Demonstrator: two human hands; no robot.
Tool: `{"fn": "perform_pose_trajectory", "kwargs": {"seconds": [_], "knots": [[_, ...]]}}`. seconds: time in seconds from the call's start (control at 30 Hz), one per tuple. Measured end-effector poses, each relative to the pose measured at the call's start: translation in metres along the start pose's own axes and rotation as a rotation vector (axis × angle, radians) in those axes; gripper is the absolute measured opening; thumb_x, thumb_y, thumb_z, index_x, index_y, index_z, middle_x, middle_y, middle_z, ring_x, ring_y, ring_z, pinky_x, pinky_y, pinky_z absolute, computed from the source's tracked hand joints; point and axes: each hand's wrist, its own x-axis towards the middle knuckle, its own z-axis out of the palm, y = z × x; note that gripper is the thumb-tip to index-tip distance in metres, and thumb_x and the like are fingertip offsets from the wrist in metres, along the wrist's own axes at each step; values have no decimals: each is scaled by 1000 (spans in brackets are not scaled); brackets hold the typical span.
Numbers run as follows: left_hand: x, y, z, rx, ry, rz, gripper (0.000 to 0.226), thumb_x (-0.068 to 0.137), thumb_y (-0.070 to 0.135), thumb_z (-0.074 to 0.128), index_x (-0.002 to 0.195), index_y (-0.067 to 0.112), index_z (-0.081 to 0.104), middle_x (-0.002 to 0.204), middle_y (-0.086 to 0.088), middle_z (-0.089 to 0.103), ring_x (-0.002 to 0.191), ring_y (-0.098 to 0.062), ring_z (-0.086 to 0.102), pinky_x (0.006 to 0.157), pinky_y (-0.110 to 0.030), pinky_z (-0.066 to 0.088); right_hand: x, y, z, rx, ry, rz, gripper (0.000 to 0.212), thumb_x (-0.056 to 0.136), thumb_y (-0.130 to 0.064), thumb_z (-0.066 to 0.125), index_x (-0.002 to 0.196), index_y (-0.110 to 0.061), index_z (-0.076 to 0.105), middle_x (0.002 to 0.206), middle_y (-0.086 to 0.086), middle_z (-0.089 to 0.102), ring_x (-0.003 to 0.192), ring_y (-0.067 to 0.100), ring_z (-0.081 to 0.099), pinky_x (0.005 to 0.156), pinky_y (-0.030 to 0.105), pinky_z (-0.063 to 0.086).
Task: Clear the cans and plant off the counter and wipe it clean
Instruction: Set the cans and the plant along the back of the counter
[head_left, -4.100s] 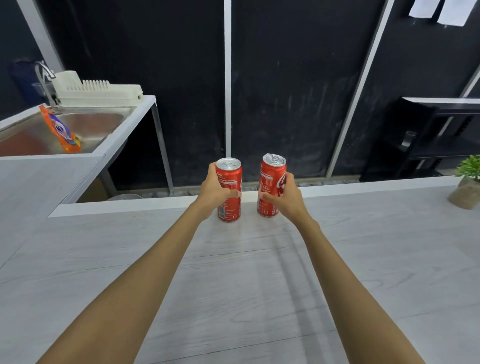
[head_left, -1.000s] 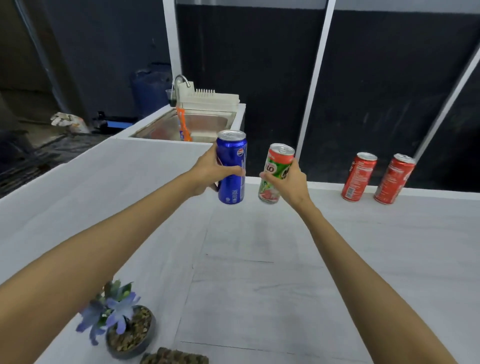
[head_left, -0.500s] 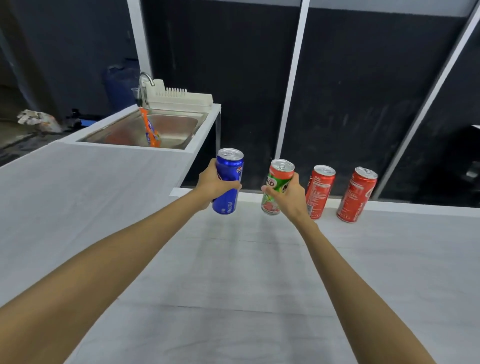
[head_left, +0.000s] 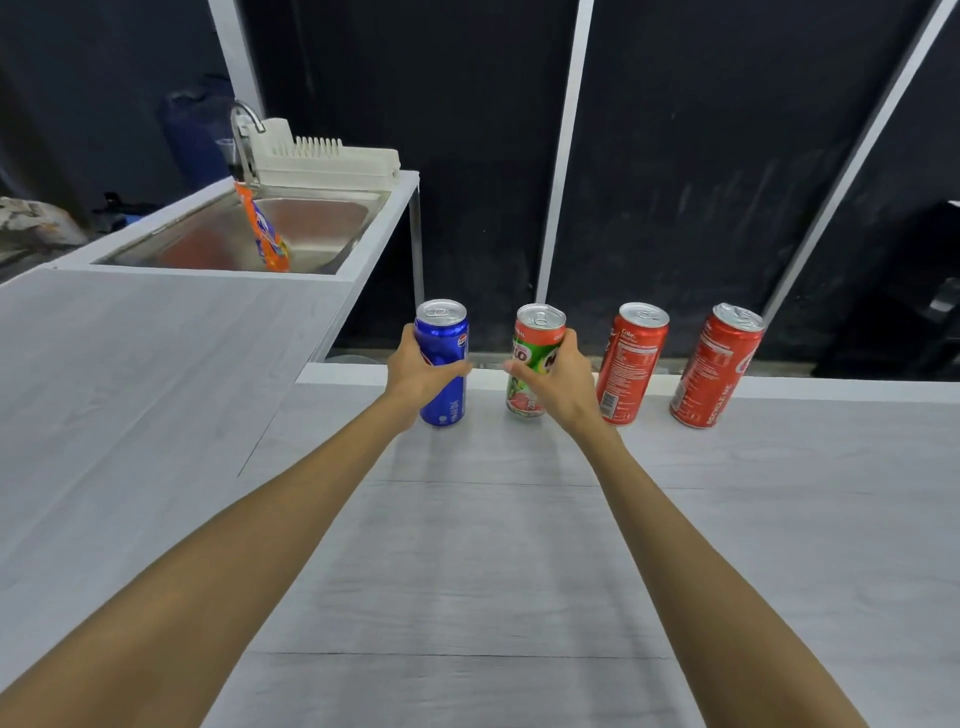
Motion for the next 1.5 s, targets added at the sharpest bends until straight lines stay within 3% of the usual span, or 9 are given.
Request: {"fn": "perform_pose_trajectory", "kwargs": {"seconds": [0.8, 1.03, 1.2, 1.3, 1.5], "knots": [[19, -13, -10, 29, 6, 13, 68, 77, 6, 68, 134, 11, 30, 140, -10, 41, 128, -28, 42, 99, -44, 42, 3, 11, 25, 19, -35, 16, 69, 81, -22, 70, 137, -12, 31, 139, 7, 46, 126, 24, 48, 102, 41, 42], [17, -17, -12, 84, -51, -94, 73, 74, 14, 73, 133, 9, 30, 141, -10, 41, 129, -28, 42, 99, -43, 42, -2, 10, 22, 43, -82, 86, 73, 80, -23, 71, 138, -11, 28, 142, 8, 44, 128, 25, 46, 103, 39, 41], [-19, -27, -34, 107, -119, -157, 80, 76, 19, 72, 140, 12, 25, 148, -9, 33, 133, -26, 37, 102, -38, 38, -19, 6, 10, 30, -126, 187, 85, 79, -20, 72, 144, -11, 19, 149, 11, 34, 134, 27, 38, 106, 38, 36], [-56, -26, -55, 176, -205, -138, 71, 80, 25, 68, 139, 13, 31, 147, -7, 35, 133, -23, 37, 103, -34, 36, -41, -3, 6, -7, -125, 284, 93, 78, -18, 74, 147, -9, 12, 154, 12, 23, 140, 30, 28, 110, 41, 30], [-136, -33, -125, 419, -328, 25, 55, 82, 35, 64, 132, 19, 48, 142, 0, 45, 131, -16, 41, 106, -30, 33, -118, -28, 14, -26, -335, 315, 74, 80, -22, 71, 142, -11, 31, 148, 12, 37, 133, 28, 39, 107, 37, 33]]}}
